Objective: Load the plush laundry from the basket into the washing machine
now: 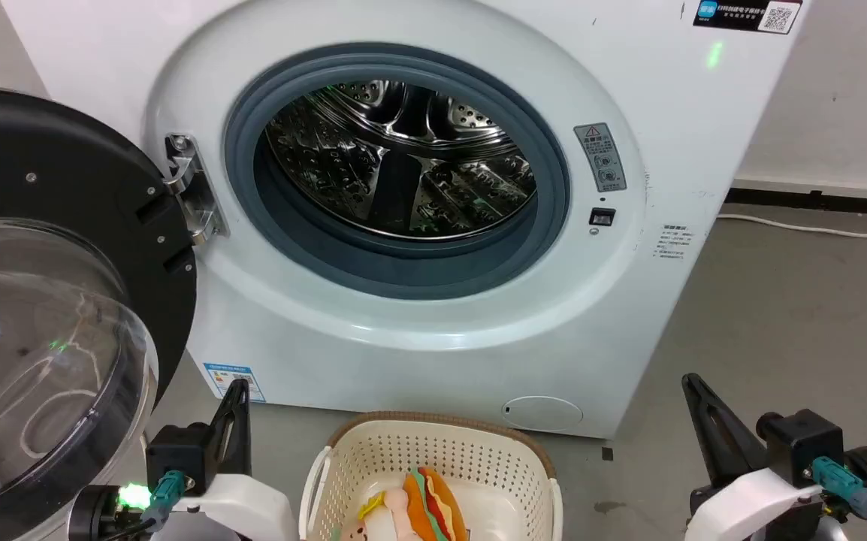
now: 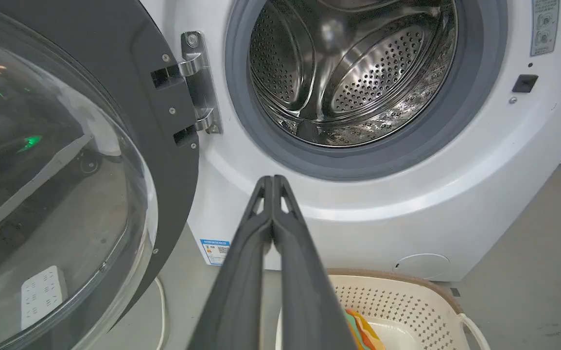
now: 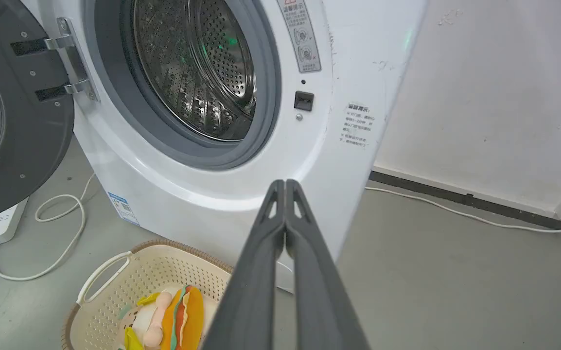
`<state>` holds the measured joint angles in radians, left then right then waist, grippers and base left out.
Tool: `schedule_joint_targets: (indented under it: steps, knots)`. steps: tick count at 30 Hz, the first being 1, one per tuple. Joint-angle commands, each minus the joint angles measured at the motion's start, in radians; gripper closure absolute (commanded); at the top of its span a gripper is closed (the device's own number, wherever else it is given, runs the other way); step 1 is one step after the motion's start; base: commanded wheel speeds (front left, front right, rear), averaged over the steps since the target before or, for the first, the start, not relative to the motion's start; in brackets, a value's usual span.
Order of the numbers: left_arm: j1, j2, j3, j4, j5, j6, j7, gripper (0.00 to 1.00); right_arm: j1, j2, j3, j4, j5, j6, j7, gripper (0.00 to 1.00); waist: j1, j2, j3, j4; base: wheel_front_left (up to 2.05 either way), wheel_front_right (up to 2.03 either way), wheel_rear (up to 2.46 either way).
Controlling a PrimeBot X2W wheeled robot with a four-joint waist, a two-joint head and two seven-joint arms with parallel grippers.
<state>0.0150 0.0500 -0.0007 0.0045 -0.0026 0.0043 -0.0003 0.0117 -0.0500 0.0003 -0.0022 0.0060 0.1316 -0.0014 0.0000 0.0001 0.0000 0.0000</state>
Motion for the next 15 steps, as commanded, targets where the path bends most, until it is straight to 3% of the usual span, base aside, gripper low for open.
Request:
schedule_joint_targets:
  steps: [1,15]
  knots:
    - [-0.015,0.0,0.001,-0.005,0.003,-0.004,0.0,1.0,-0.012,0.0,0.0,0.002,-0.006,-0.001,0.001,1.0,0.0,-0.0001,0.0,0.0,0.0,0.0,0.0]
    - [-0.015,0.0,0.001,-0.005,0.003,-0.004,0.0,1.0,-0.012,0.0,0.0,0.002,-0.006,-0.001,0.001,1.0,0.0,-0.0001,0.0,0.0,0.0,0.0,0.0]
